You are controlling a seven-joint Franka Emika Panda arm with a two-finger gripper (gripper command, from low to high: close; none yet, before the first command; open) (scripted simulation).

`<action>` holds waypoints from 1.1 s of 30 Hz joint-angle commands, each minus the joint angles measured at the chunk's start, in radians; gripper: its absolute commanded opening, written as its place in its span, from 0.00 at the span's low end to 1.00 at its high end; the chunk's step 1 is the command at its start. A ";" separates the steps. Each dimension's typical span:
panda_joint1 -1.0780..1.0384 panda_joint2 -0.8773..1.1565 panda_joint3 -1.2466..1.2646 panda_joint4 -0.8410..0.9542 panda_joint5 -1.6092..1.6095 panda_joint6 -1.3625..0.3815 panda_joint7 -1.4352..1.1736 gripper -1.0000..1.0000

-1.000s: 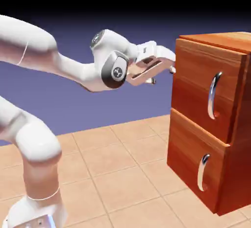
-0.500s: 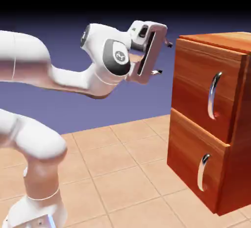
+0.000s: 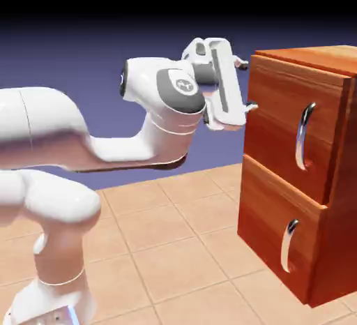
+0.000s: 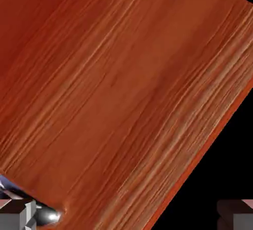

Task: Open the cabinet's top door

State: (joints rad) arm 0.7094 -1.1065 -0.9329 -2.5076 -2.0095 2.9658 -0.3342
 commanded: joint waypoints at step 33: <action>0.272 -0.184 -0.321 0.027 -0.788 -0.274 -0.369 0.00</action>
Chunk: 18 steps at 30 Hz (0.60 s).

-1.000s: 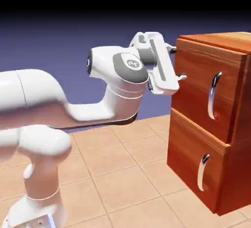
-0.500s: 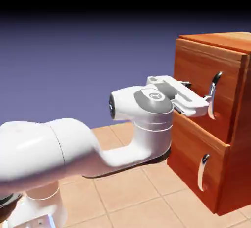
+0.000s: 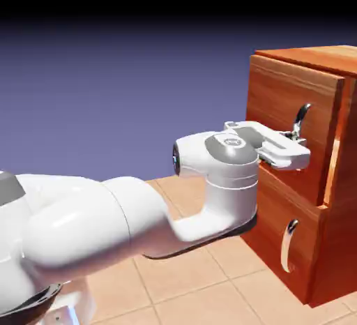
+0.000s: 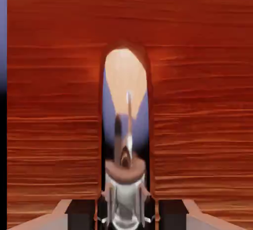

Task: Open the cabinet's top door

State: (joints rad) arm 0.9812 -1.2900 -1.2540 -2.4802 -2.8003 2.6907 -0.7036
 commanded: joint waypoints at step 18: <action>-0.489 0.454 0.445 -0.156 -0.099 -0.049 0.703 0.00</action>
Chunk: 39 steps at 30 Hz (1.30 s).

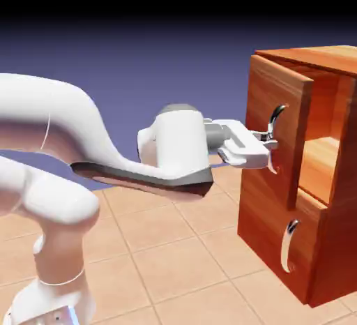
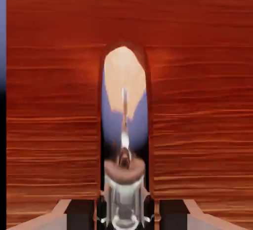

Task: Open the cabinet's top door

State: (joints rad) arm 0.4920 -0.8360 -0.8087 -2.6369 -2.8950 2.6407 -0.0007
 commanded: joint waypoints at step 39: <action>-0.216 -0.050 1.220 -0.245 1.613 -0.944 -0.337 0.00</action>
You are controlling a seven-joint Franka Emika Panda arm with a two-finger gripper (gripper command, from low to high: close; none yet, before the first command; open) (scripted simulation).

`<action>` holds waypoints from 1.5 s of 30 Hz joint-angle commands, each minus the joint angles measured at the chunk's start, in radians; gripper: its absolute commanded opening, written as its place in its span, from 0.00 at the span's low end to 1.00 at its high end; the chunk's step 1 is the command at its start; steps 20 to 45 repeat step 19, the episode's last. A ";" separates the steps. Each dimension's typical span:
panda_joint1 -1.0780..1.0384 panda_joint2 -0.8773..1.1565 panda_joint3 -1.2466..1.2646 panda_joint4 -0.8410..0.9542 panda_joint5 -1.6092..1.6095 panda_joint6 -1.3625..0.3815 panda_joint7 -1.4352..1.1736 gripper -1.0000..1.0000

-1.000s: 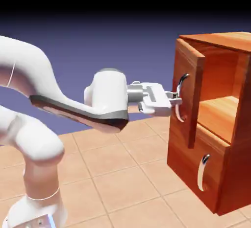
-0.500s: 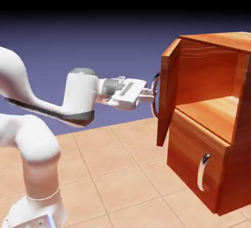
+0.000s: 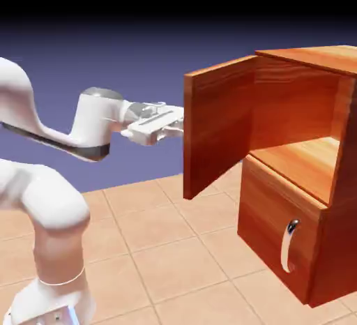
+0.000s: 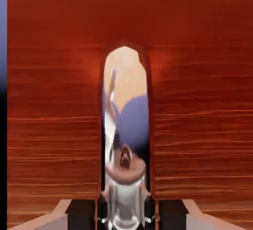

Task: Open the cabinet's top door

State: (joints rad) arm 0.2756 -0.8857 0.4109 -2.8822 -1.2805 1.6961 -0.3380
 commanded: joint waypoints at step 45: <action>-0.250 0.648 0.488 0.588 0.375 -0.725 0.255 0.00</action>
